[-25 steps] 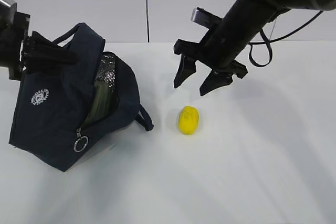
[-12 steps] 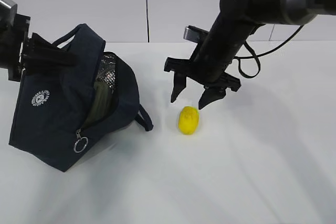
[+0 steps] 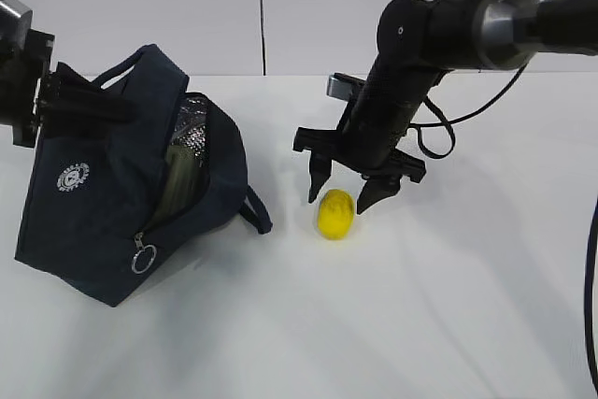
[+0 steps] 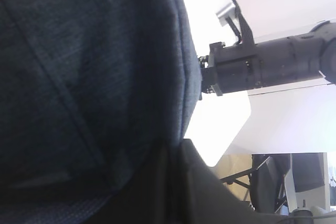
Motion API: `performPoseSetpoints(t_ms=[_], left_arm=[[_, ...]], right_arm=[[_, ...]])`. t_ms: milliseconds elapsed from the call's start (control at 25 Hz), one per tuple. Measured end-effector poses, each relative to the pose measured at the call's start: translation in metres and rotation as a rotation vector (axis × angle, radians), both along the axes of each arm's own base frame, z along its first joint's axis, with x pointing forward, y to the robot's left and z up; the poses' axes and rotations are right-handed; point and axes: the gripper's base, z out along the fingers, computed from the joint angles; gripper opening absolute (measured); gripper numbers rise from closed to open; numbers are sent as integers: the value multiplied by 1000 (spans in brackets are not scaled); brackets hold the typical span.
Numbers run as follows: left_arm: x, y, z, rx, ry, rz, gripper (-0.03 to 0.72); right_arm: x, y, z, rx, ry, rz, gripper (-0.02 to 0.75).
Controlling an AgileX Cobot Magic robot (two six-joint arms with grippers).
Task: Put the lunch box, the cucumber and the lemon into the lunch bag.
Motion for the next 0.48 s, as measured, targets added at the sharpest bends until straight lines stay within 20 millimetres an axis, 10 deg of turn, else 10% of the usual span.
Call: performPoseSetpoints(t_ms=[480], left_arm=[[0,0,0,1,0,-1,-3]], right_arm=[[6,10,-18,-18,14,12,518]])
